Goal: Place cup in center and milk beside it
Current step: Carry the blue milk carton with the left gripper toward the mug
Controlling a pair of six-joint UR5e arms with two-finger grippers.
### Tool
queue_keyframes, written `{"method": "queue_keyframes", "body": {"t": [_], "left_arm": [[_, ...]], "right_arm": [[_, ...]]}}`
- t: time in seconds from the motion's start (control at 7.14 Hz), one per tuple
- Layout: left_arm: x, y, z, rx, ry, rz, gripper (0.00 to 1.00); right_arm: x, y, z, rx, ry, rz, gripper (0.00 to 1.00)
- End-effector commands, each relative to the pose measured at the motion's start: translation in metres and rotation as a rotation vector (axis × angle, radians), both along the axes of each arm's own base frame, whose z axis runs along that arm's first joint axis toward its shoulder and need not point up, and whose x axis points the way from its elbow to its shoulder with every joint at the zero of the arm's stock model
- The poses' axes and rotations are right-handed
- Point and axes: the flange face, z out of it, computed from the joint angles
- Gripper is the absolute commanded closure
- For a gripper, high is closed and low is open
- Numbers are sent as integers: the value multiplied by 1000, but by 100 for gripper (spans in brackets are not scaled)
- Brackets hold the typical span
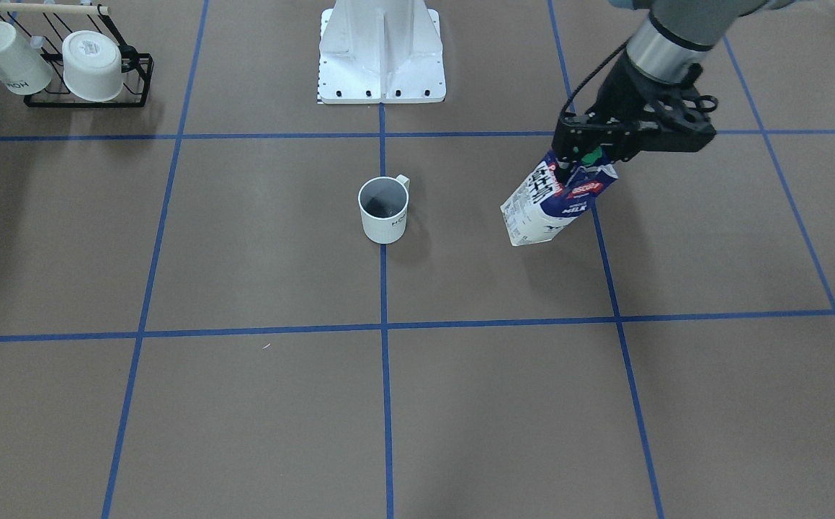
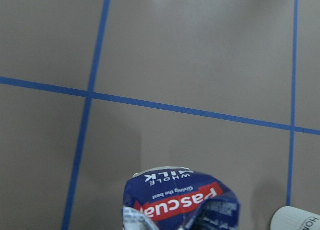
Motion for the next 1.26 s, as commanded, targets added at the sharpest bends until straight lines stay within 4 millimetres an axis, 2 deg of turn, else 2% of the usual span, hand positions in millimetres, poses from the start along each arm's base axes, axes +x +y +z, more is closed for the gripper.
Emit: {"method": "queue_keyframes", "body": {"t": [0.0,0.14,0.28,0.56,0.7,0.84,1.12], "left_arm": [[81,18,-55,-8,-88,-5,100],[110,15,-61,0,-110,5,100],[122,17,-60,-1,-122,15,100],[135,27,-67,20,-124,23,100],[151,29,-71,29,-135,29,100],[157,26,-70,28,-147,25,100],[161,28,-68,35,-141,33,100]], "right_arm": [[0,-1,2,-2,0,0,0],[0,-1,3,-4,0,0,0],[0,-1,3,-6,0,1,0],[0,-1,3,-5,0,0,0],[0,-1,3,-6,0,1,0],[0,-1,3,-6,0,1,0],[0,-1,3,-6,0,1,0]]}}
